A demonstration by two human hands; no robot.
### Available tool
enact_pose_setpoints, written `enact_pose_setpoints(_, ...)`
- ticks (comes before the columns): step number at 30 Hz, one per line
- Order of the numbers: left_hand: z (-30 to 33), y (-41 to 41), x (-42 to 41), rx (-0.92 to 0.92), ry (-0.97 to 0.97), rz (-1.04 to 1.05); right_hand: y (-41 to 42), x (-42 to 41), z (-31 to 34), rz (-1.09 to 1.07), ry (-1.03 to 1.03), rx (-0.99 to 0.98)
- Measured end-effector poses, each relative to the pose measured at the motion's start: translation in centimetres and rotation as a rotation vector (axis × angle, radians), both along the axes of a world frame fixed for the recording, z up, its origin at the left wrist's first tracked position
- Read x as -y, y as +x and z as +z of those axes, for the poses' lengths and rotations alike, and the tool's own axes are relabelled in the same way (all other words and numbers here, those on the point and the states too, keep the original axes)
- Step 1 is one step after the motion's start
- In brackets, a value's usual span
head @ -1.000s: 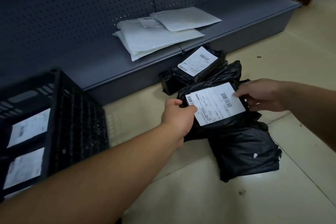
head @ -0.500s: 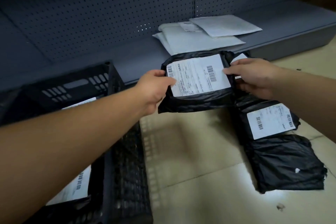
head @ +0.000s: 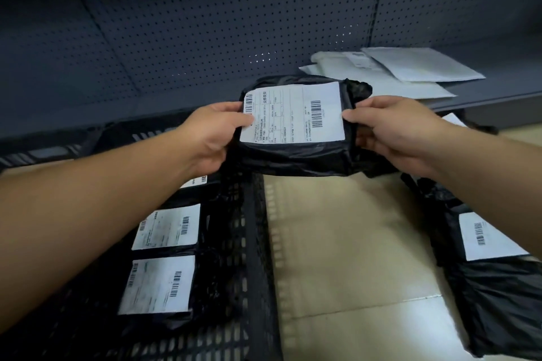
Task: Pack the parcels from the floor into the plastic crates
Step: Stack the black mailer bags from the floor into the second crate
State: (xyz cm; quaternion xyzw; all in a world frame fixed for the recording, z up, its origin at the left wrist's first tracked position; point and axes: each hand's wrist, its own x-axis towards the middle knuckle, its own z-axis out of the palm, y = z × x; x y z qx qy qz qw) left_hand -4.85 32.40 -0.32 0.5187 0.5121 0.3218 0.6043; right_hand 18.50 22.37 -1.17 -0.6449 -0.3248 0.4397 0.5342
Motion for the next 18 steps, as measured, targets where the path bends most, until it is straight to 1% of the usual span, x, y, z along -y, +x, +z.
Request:
enact_pose_setpoints(6,-1.5,-4.9,-2.2,0.051,-0.011,0.105,-5.5,-2.7,0.7,0.060,-0.028,-0.008)
enact_pose_setpoints(10,-2.1,-8.3,-2.8,0.007,-0.031,0.217,-9.5,-4.2,0.9,0.126,-0.055,-0.030)
enact_pose_setpoints(13,-2.6,-11.2,-3.4,-0.019,-0.082,0.327,-12.4,-5.6,0.6,0.155,-0.070,-0.113)
enact_pose_setpoints(15,-3.1,-13.1,-3.8,-0.032,-0.133,0.361,-14.2,-6.6,0.3,0.181,-0.091,-0.143)
enact_pose_setpoints(18,-4.1,-15.5,-4.1,-0.062,-0.174,0.417,-16.8,-8.0,-0.3,0.215,-0.120,-0.135)
